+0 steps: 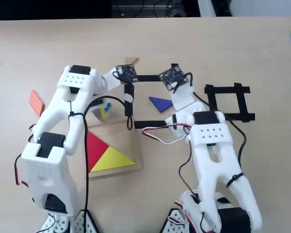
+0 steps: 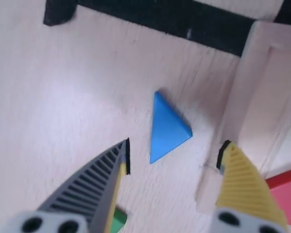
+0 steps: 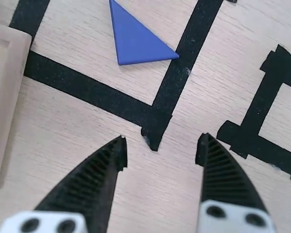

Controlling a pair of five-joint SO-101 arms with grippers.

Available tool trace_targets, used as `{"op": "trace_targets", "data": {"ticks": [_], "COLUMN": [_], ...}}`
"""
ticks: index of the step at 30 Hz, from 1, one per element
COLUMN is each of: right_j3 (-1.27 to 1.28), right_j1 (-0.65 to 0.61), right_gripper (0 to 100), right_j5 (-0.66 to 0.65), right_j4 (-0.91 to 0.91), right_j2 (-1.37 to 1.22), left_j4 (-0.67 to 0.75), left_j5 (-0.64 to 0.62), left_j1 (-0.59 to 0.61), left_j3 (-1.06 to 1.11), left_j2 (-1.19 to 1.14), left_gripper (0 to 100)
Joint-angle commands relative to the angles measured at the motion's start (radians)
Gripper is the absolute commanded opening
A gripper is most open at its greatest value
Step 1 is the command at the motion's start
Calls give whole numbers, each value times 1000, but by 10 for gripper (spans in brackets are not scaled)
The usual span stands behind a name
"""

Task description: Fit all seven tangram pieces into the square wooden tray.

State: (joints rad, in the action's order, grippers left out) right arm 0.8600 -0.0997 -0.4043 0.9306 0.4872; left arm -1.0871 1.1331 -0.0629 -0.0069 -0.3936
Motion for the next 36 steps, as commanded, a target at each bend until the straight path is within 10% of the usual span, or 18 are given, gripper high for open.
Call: {"op": "trace_targets", "data": {"ticks": [1, 36], "right_j3": [-4, 5], "right_j1": [17, -5], "right_gripper": [243, 243], "right_j5": [6, 6], "right_j4": [-17, -18], "right_j2": [28, 28], "left_j4": [12, -114], "left_j5": [9, -23], "left_j1": [-7, -4], "left_j3": [-41, -199], "left_j2": [-25, -64], "left_gripper": [307, 307]}}
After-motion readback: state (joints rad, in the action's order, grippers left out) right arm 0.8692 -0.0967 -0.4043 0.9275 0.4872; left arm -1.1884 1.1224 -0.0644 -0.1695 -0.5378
